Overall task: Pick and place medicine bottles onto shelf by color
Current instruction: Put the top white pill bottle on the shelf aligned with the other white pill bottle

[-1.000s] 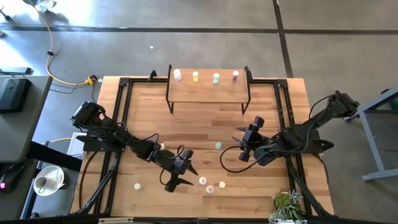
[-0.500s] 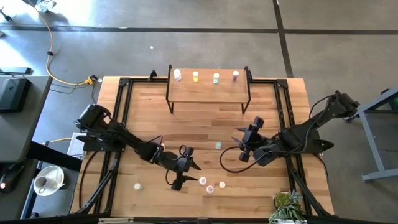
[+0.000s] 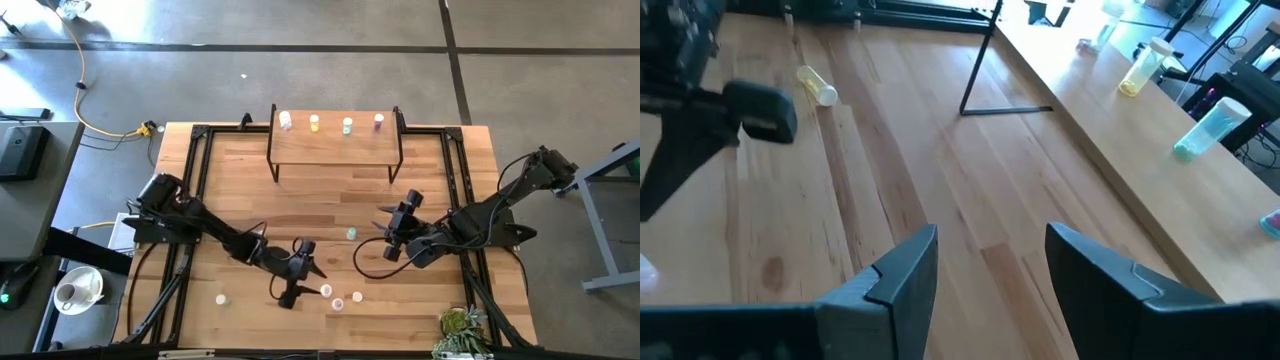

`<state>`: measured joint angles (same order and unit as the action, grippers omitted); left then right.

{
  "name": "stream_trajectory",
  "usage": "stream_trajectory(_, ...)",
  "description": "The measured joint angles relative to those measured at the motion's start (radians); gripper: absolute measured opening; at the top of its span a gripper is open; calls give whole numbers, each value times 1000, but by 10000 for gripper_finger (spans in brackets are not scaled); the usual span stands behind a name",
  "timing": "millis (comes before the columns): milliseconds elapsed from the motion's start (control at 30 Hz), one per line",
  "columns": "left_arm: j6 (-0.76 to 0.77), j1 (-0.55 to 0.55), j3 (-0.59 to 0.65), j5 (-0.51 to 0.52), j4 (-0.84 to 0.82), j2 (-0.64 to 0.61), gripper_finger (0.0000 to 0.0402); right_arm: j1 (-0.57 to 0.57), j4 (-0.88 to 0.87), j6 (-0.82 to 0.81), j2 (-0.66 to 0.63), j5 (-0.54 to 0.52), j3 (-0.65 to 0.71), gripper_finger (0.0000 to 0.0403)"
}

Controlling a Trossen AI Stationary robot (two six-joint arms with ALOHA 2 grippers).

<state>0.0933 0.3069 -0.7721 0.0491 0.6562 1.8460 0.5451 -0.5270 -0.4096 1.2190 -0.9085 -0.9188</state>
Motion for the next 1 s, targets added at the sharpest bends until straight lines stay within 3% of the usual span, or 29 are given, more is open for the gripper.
stream_trajectory(467, -2, 0, -86, -12, -1, 111, 207, 0, 9, 10, -1, 1, 0, 178)
stream_trajectory(1000, 0, 1, -91, 23, -33, 121, 207, 0, 9, 10, -1, 3, 0, 178)
